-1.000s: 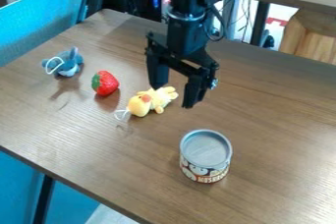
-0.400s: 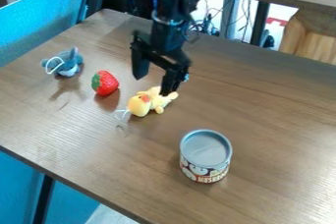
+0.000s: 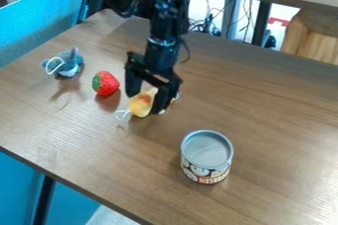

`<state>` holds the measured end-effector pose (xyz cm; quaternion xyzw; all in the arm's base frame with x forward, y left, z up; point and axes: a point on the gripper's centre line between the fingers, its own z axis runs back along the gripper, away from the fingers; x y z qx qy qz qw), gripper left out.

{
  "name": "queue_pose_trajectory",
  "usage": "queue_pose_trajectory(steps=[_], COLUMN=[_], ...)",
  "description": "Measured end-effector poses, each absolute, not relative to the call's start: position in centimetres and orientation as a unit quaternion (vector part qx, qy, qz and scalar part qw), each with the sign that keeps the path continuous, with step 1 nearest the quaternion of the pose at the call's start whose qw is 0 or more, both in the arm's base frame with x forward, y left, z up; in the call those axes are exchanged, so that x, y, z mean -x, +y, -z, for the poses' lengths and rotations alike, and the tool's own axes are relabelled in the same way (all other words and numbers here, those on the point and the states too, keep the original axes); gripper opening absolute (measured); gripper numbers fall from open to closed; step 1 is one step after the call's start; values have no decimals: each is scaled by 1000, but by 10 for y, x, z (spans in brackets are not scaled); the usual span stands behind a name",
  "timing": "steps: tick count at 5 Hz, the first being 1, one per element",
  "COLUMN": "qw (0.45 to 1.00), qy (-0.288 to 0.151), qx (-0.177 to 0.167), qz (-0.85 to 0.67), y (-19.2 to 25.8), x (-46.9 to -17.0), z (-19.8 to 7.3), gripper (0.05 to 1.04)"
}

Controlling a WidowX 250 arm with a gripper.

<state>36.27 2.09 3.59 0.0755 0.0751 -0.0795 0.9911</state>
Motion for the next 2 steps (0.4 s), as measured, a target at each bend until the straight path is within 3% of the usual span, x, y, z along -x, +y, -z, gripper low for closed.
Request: queue_pose_trajectory(steps=[1,2], qw=[993,995], qy=[69,51], qx=[-61,-43], qz=[77,72], y=[16,10], x=[-364,-363], z=[-24,-24], gripper=[962,708])
